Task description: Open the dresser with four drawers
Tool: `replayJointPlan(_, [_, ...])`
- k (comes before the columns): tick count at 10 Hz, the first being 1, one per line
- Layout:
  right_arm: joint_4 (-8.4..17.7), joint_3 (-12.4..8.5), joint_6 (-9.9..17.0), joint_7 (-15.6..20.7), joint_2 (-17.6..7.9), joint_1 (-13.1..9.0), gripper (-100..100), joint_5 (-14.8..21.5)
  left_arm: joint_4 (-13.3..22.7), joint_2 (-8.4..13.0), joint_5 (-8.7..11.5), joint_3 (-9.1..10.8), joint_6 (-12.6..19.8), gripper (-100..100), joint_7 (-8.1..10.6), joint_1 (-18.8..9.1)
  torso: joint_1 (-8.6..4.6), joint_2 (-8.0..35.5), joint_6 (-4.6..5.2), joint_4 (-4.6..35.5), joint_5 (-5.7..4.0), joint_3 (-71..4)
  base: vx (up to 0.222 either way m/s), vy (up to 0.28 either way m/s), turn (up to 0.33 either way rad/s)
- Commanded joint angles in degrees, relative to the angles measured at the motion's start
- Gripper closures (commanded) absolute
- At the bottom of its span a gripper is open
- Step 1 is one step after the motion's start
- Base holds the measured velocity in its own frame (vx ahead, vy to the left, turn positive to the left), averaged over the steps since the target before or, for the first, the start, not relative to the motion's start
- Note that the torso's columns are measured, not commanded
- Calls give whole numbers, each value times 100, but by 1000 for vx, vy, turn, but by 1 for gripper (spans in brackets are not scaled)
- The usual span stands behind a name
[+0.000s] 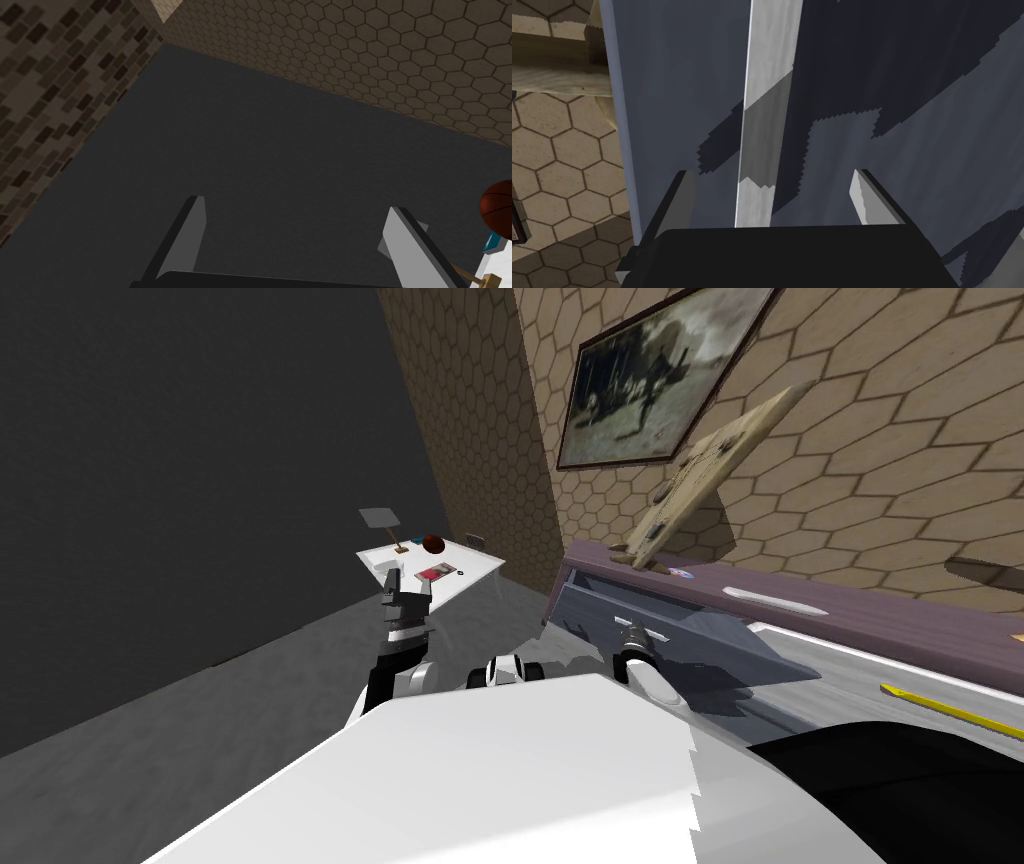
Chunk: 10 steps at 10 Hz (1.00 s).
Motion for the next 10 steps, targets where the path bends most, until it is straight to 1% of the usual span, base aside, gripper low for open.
replayJointPlan(1, [-256, 162, 420, -465, -278, 354, -100, 423, 0, 0, 0, -1, 0, 0, 0, -2, 3, 26, -7, 7, 2, 14, -83, -2, 426])
replayJointPlan(2, [-256, 162, 589, -663, -278, 354, -100, 423, 0, 0, 0, -1, 0, 0, 0, -2, 0, 34, -2, 10, 0, 22, -39, -2, 165])
replayJointPlan(3, [-256, 162, 761, -824, -278, 354, -100, 423, 0, 0, 0, 0, 0, 0, 0, -1, -4, 20, 5, 7, -1, 14, -8, 2, -5])
replayJointPlan(4, [-256, 162, 774, -971, -278, 354, -100, 423, 0, 0, 0, 0, 0, 0, 0, 0, -5, 8, 4, 2, -1, 5, 3, 2, -23])
replayJointPlan(5, [-256, 162, 774, -1017, -278, 354, -100, 423, 0, 0, 0, 0, 0, 0, 0, 0, -4, 6, 1, 2, -1, 4, 8, 0, -4])
replayJointPlan(6, [-518, 322, 1058, -1259, -555, 636, -100, 717, 0, 0, 0, 0, 0, 0, 0, 0, -2, 10, -1, 3, -1, 6, -58, 7, 404])
replayJointPlan(7, [-518, 322, 1199, -1405, -555, 712, -100, 840, 0, 0, 0, -1, 0, 0, 0, -2, 3, 33, -9, 9, 1, 19, -86, 15, 506])
replayJointPlan(8, [-518, 322, 1373, -1583, -555, 712, -100, 840, 0, 0, 0, -1, 0, 0, 0, -2, 4, 39, -2, 12, 1, 25, -47, 13, 101])
replayJointPlan(9, [-518, 322, 1519, -1783, -555, 712, -100, 840, 0, 0, 0, 0, 0, 0, 0, 0, 11, 34, 20, 15, 22, 16, -4, 8, -35])
replayJointPlan(10, [-518, 322, 1519, -1891, -555, 712, -100, 840, 0, 0, 0, 1, 0, 0, 0, 0, 20, 39, 40, 17, 43, 12, 13, 1, -28])
